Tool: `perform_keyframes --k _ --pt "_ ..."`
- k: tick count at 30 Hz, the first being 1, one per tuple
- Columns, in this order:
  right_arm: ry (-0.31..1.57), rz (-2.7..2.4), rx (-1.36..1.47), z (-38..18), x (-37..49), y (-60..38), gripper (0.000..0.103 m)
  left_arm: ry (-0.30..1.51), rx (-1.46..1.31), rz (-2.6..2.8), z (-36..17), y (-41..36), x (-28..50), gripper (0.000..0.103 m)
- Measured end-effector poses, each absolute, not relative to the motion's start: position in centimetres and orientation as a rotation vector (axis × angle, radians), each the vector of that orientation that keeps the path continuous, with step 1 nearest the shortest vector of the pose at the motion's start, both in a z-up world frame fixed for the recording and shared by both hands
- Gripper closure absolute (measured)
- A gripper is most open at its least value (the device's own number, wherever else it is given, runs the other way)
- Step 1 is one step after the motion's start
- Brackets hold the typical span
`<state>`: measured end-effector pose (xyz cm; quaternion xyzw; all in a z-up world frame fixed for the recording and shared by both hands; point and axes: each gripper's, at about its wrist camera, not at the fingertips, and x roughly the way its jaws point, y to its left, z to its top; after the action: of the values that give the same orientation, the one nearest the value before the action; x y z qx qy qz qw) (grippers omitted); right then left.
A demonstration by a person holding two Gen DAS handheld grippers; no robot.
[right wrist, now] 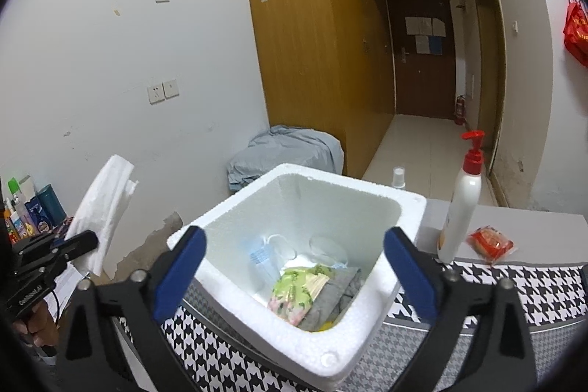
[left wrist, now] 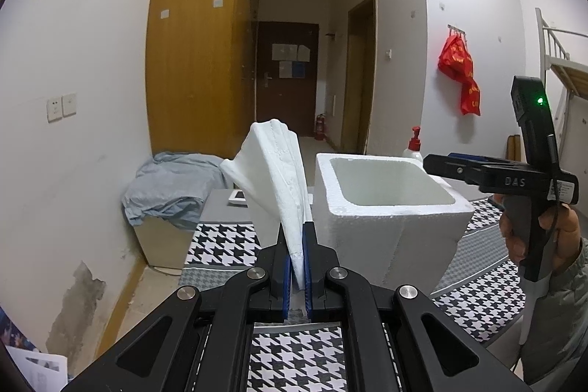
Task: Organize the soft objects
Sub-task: 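Lower the foam roll into the white foam box and open the right gripper, then lower the white cloth into the foam box and open the left gripper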
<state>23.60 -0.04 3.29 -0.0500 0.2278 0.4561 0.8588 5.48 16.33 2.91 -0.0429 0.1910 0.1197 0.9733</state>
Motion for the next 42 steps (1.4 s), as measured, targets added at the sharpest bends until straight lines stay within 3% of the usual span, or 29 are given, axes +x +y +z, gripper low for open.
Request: perform_keyframes --k 42 --pt "0.468 0.838 -0.099 2.5 23.6 -8.9 0.000 0.425 -0.074 0.091 5.3 13.7 13.4 0.097"
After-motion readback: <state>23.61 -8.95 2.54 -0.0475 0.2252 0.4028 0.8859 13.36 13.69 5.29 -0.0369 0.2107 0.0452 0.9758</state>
